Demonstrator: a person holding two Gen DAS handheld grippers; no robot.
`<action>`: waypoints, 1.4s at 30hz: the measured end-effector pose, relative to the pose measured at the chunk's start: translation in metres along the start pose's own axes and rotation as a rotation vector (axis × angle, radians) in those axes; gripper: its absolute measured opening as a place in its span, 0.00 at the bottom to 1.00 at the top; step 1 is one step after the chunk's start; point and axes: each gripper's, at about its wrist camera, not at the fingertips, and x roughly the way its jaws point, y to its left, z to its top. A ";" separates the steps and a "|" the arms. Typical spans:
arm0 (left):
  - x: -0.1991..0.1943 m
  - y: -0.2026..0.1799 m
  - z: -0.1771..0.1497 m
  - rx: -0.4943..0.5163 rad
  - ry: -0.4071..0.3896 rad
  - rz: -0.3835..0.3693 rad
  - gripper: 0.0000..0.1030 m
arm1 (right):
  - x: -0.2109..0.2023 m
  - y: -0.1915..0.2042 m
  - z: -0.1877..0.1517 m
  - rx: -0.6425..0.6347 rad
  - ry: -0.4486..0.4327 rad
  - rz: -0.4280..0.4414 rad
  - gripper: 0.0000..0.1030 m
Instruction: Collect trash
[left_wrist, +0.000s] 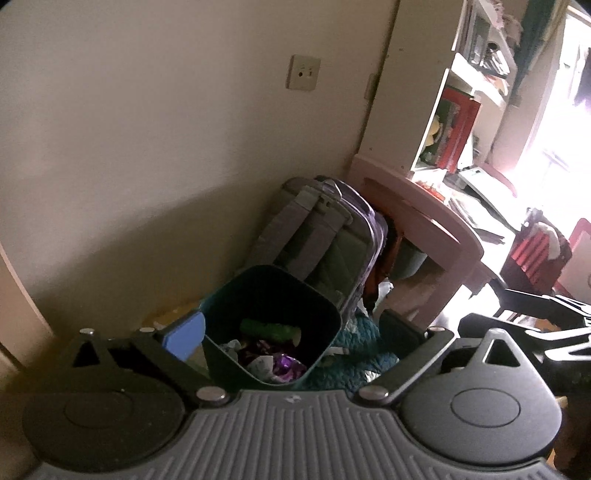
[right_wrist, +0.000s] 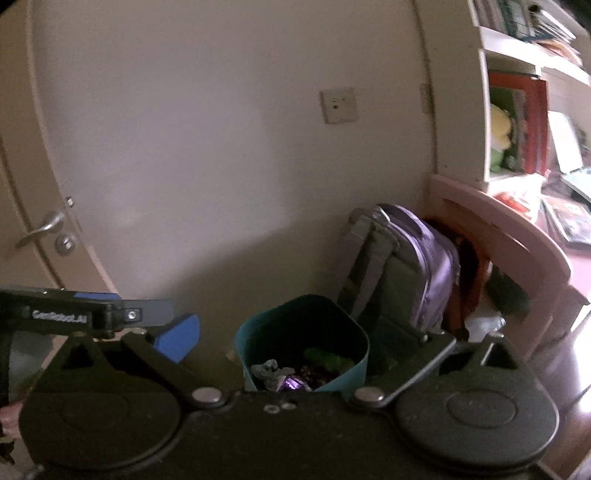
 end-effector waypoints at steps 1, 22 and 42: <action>-0.002 0.004 0.000 0.007 0.001 -0.012 0.98 | 0.000 0.004 -0.001 0.012 -0.002 -0.014 1.00; -0.025 0.051 -0.003 0.134 -0.002 -0.117 0.98 | -0.005 0.078 -0.017 0.049 -0.039 -0.193 1.00; -0.027 0.059 -0.005 0.155 -0.012 -0.146 0.98 | -0.002 0.093 -0.022 0.052 -0.035 -0.217 1.00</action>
